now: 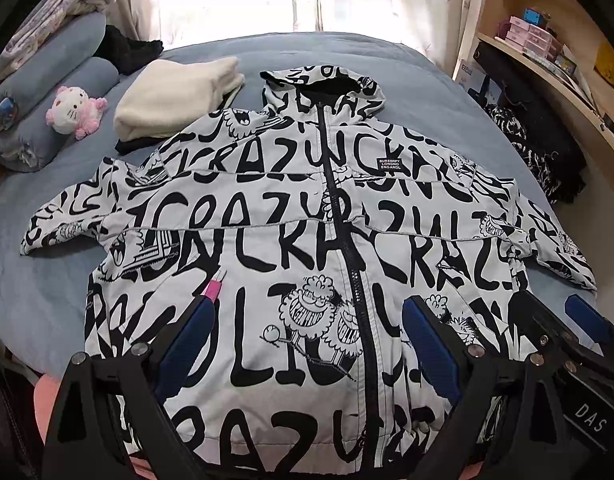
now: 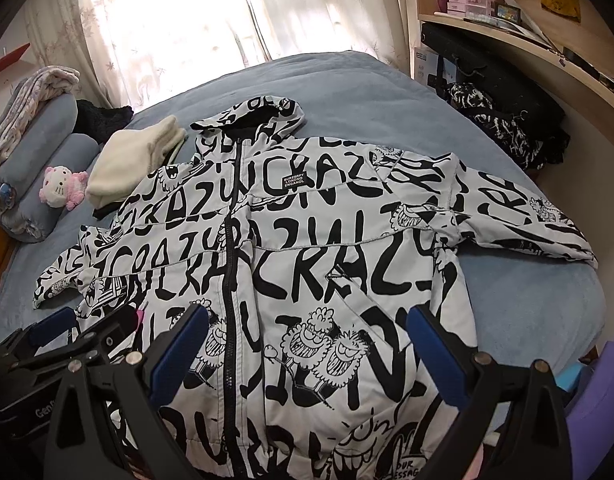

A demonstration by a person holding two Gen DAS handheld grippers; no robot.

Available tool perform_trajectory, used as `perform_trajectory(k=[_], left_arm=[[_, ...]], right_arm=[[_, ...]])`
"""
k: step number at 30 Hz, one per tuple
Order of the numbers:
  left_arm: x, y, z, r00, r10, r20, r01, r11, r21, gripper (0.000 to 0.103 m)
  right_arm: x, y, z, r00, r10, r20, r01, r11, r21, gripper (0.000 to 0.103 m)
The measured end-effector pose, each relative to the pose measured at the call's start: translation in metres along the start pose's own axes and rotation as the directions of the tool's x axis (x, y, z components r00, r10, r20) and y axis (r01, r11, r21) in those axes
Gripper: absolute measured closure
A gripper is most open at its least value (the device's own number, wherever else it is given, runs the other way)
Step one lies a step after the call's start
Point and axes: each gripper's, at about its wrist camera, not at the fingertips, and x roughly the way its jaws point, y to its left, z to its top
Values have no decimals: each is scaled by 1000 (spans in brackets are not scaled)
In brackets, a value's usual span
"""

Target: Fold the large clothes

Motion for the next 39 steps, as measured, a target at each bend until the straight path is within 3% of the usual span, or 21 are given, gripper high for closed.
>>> perform_trajectory(k=[7, 10, 14, 17, 19, 21, 23, 26, 31, 39], left_arm=[[3, -17, 27, 1000, -21, 20, 21, 1000, 11, 9], [2, -28, 40, 999, -31, 36, 30, 999, 35, 9], [-5, -47, 56, 993, -42, 110, 34, 997, 74, 9], [-10, -63, 71, 981, -75, 176, 57, 993, 105, 9], [-15, -74, 81, 965, -112, 237, 84, 989, 123, 9], [-17, -88, 90, 946, -103, 307, 63, 989, 136, 9], [-16, -101, 98, 938, -97, 332, 47, 987, 155, 9], [-7, -125, 110, 942, -136, 306, 74, 975, 207, 9], [2, -153, 111, 932, -210, 295, 138, 959, 247, 9], [38, -202, 105, 949, -248, 193, 180, 933, 311, 9]], right_arm=[[-7, -2, 9, 998, -40, 47, 43, 998, -47, 3], [-11, -18, 30, 997, -51, 55, 53, 997, -48, 3], [-18, -43, 49, 991, -98, 92, 101, 995, -27, 3], [-21, -64, 62, 980, -151, 132, 154, 988, -13, 3], [-19, -79, 71, 972, -189, 139, 190, 982, 0, 3], [-17, -98, 80, 965, -223, 139, 222, 975, 17, 3], [-16, -115, 84, 960, -240, 144, 237, 971, 41, 3], [-12, -142, 88, 955, -268, 129, 258, 962, 91, 3], [-2, -188, 87, 952, -289, 97, 270, 947, 174, 3], [30, -266, 71, 965, -258, -43, 258, 910, 326, 3]])
